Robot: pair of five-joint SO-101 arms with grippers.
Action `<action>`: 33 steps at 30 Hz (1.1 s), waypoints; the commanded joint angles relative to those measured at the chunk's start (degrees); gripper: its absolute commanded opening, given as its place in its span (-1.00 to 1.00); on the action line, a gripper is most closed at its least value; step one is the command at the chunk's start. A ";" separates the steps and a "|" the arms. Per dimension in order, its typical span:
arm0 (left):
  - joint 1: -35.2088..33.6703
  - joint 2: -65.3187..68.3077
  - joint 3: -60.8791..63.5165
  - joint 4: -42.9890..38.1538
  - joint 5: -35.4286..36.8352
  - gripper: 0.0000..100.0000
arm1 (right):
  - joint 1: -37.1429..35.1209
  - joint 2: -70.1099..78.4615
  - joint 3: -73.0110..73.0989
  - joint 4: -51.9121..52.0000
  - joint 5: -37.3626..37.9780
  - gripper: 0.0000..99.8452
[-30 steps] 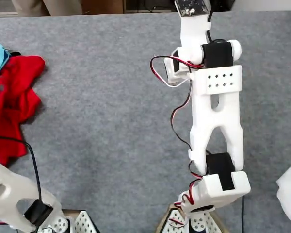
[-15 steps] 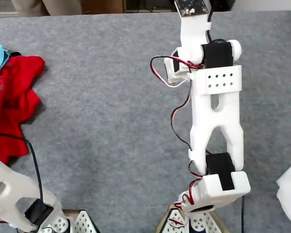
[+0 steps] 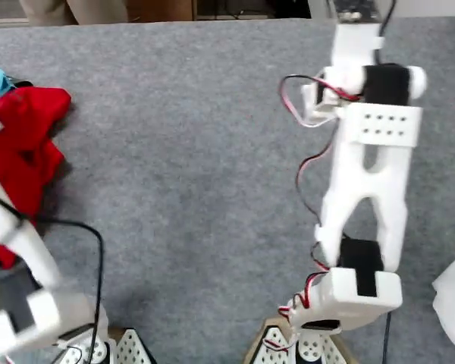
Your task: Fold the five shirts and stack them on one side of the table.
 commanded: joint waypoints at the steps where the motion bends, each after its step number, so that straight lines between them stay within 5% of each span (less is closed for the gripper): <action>1: 12.48 -14.55 1.85 0.53 2.73 -0.96 | 6.02 -4.00 -0.40 1.05 4.48 -0.96; 7: 39.12 -23.69 2.99 0.26 9.49 -0.96 | 15.52 -4.00 -0.04 1.05 10.90 -0.96; 15: 60.57 -23.52 18.20 0.09 18.20 -0.96 | 25.36 -3.56 0.31 1.05 20.22 -0.96; 22: 64.53 -21.05 27.16 -1.05 16.09 -0.93 | 25.45 -3.91 9.27 0.97 27.16 -0.96; 26: 64.00 -20.62 27.16 0.00 16.26 -0.67 | 24.04 -3.91 12.97 0.97 27.52 -0.95; 33: 64.09 -20.70 26.90 0.62 11.52 -0.66 | 20.09 -4.00 14.11 1.14 27.52 -0.95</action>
